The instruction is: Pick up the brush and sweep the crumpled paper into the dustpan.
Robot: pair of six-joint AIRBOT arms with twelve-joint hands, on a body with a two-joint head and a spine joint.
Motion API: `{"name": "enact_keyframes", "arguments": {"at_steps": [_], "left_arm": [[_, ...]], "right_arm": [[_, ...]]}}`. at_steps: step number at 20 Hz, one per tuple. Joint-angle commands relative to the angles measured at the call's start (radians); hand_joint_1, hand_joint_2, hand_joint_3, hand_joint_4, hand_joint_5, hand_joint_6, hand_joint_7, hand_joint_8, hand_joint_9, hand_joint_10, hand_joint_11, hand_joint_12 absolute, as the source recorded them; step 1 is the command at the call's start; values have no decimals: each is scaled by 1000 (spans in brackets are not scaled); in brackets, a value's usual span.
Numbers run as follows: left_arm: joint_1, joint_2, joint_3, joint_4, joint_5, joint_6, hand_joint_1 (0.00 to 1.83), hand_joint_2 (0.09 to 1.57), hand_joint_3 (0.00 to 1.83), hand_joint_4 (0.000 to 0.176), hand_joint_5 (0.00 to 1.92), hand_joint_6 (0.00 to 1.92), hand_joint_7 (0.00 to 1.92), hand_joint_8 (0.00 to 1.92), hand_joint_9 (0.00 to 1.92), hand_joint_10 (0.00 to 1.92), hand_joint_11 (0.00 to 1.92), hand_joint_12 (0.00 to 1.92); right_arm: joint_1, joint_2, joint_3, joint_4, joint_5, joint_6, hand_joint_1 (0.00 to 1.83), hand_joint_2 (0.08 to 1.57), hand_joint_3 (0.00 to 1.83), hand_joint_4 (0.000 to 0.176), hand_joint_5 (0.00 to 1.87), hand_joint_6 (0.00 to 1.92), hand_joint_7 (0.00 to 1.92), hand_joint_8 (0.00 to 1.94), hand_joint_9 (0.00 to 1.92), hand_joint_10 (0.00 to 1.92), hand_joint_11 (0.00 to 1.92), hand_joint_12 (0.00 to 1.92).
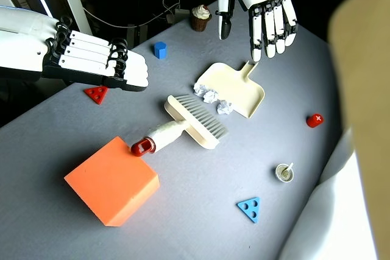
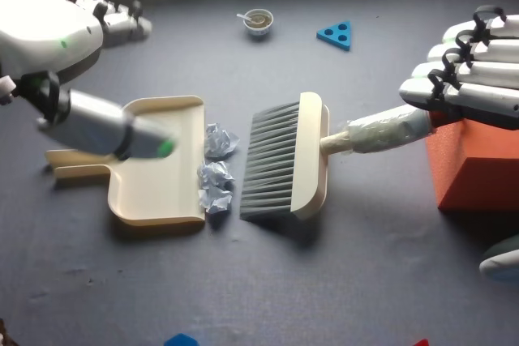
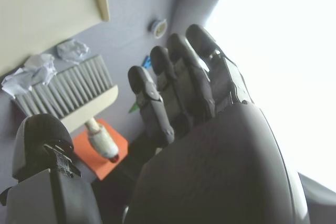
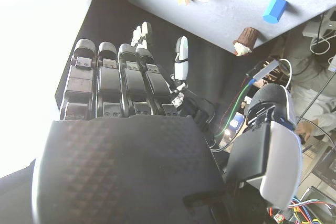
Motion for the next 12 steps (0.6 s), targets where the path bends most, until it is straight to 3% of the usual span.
{"name": "enact_keyframes", "arguments": {"at_steps": [1, 11, 12], "left_arm": [[-11, 3, 1, 31, -54, 4, 0, 865, 5, 0, 135, 1, 179, 2, 186, 4, 113, 194], [-16, 2, -5, 26, -41, 50, 0, 913, 3, 0, 156, 1, 205, 2, 208, 3, 137, 140], [-16, -2, 4, 37, -15, 50, 112, 982, 21, 0, 132, 0, 176, 0, 181, 0, 129, 128]], "right_arm": [[11, 9, -2, 30, 98, -2, 0, 926, 0, 0, 109, 4, 149, 1, 166, 0, 127, 102], [11, 9, -5, 39, 97, -2, 0, 924, 0, 0, 114, 1, 167, 3, 180, 2, 144, 86], [11, 9, -5, 39, 97, -2, 0, 929, 2, 0, 122, 4, 175, 6, 188, 5, 154, 88]]}}
